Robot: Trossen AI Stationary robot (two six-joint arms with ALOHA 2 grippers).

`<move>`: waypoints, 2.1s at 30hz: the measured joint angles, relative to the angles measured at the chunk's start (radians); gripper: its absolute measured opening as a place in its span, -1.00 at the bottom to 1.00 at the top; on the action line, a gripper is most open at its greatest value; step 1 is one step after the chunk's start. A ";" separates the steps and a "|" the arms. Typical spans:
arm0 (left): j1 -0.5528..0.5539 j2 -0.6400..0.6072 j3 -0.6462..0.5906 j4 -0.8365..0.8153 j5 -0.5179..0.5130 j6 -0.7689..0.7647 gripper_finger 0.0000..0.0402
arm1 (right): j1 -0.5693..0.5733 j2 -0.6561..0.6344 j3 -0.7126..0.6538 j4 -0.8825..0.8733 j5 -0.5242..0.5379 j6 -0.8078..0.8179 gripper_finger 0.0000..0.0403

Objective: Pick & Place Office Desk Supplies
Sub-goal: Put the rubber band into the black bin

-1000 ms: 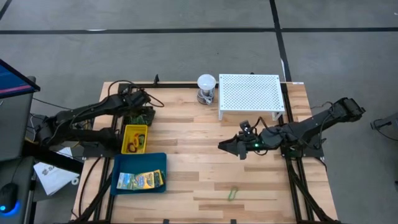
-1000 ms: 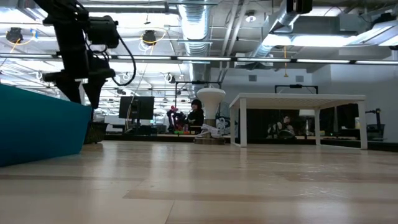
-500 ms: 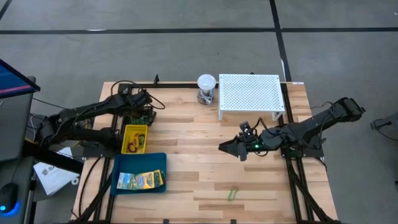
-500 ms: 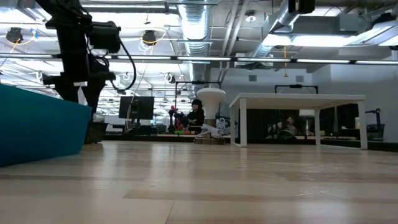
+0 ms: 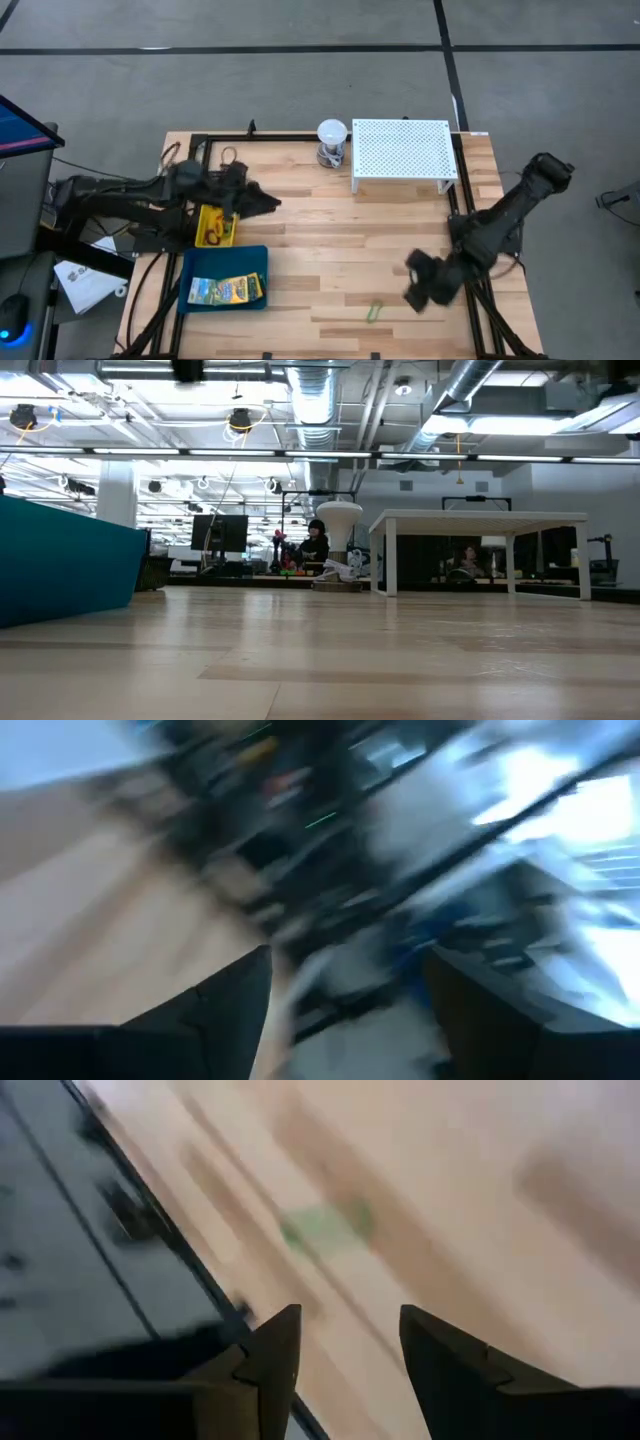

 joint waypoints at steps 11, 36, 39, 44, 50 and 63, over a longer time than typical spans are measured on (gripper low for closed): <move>-0.359 0.389 0.240 0.450 -0.445 0.367 0.27 | 0.050 0.207 -0.001 0.157 -0.048 -0.173 -0.17; -0.366 0.531 0.454 0.460 -0.541 0.510 0.27 | -0.062 0.542 0.006 0.411 0.034 -0.405 -0.25; -0.366 0.531 0.454 0.461 -0.542 0.507 0.27 | -0.056 0.546 0.006 0.387 0.050 -0.394 -0.45; -0.366 0.531 0.454 0.465 -0.557 0.503 0.27 | -0.057 0.547 0.004 0.366 0.057 -0.401 -0.93; -0.366 0.531 0.453 0.466 -0.561 0.503 0.27 | -0.058 0.531 0.052 0.305 0.059 -0.439 -0.98; -0.380 0.510 0.453 0.320 -0.560 0.428 0.27 | -0.167 0.121 0.088 0.329 0.316 -0.547 -1.00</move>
